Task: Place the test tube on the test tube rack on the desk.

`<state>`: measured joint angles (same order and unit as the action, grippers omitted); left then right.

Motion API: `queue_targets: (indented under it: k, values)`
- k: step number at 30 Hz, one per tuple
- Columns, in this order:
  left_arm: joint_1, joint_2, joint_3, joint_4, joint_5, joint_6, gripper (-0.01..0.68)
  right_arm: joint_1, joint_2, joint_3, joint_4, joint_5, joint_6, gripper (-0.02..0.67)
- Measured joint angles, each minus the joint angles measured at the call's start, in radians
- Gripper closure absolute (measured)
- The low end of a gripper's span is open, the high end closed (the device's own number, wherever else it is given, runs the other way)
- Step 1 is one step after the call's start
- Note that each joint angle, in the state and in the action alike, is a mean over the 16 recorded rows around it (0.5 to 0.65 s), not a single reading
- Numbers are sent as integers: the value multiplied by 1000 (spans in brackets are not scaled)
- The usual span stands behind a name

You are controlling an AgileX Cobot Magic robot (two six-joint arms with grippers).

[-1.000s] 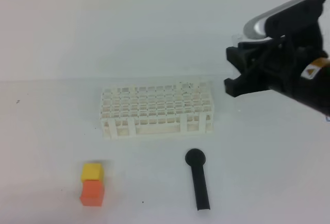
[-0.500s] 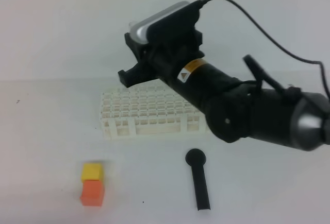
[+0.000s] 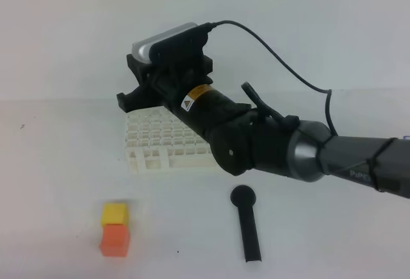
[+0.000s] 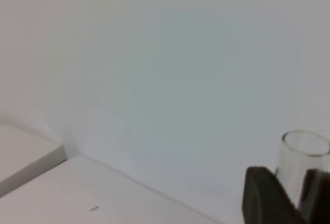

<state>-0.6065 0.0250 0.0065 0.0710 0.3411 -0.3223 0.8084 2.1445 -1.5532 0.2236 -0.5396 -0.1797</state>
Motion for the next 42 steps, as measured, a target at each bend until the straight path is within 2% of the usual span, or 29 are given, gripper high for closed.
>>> queue_targets:
  k: [15, 42]
  values:
    - [0, 7, 18, 5, -7, -1, 666, 34, 60, -30, -106, 33, 89, 524]
    - [0, 2, -4, 0, -10, -1, 667, 36, 149, -38, -153, -24, 66, 524]
